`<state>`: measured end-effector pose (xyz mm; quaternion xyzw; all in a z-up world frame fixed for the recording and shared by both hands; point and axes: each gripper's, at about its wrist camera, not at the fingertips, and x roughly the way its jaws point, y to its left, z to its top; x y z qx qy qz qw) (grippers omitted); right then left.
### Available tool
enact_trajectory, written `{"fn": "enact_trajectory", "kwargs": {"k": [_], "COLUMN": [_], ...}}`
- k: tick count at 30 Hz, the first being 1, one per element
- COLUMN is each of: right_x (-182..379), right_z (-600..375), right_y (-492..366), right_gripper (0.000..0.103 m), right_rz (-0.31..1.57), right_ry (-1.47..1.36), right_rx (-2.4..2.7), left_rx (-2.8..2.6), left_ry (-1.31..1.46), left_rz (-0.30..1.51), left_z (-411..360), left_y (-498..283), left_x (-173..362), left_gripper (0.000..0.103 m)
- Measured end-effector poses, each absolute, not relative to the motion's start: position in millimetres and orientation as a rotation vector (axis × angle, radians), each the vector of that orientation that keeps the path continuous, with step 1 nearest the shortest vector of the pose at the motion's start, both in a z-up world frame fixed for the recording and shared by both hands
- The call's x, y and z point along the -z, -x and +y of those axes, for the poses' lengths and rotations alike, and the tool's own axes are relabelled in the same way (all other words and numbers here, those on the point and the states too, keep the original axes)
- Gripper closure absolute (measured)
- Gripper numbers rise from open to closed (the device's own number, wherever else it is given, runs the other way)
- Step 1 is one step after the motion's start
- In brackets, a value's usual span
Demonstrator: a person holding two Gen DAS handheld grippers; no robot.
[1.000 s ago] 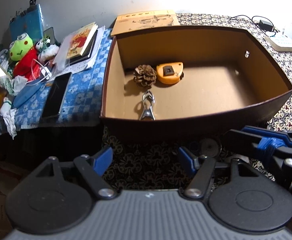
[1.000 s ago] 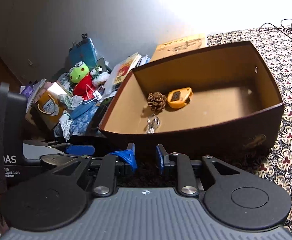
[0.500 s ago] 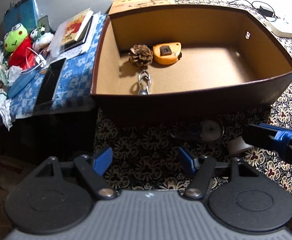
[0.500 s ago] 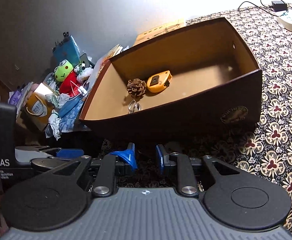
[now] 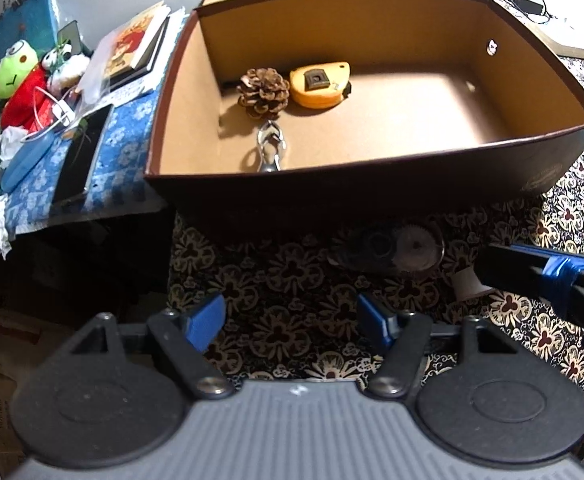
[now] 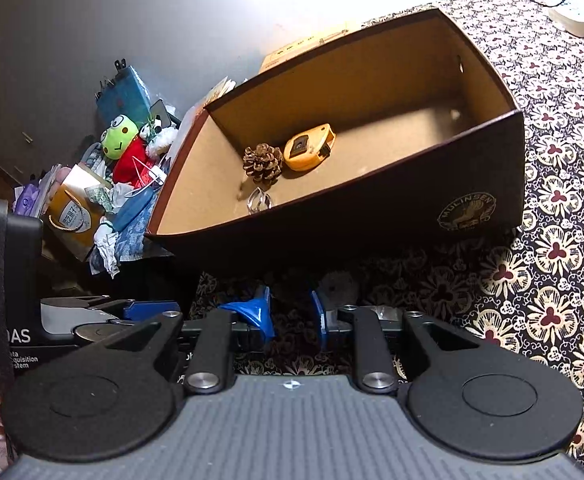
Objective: Organize rigid objects
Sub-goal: 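Withdraw the right gripper from the box toward the clear tape roll, then lower the right gripper onto the clear tape roll and close on it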
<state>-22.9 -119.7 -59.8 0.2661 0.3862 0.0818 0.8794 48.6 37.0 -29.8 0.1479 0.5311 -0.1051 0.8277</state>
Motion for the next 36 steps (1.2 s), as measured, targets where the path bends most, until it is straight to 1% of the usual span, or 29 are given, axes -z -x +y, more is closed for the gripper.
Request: {"fn": "enact_trajectory", "kwargs": {"k": [14, 26, 36], "right_x": [74.6, 95.7, 110.4], "right_z": [-133.6, -156.1, -181.6], "right_y": [23.6, 39.1, 46.1], "right_gripper": [0.099, 0.099, 0.098], "right_rz": [0.841, 0.855, 0.792], "right_ry": [-0.616, -0.713, -0.871], "right_rx": [-0.149, -0.099, -0.143], "left_rx": [0.297, 0.485, 0.695], "left_ry": [-0.339, -0.257, -0.183], "left_rz": [1.166, 1.176, 1.147], "left_z": [26.2, 31.3, 26.0], "left_y": [-52.3, -41.6, -25.5], "left_x": [47.6, 53.0, 55.9], "left_gripper": [0.035, 0.033, 0.032]}}
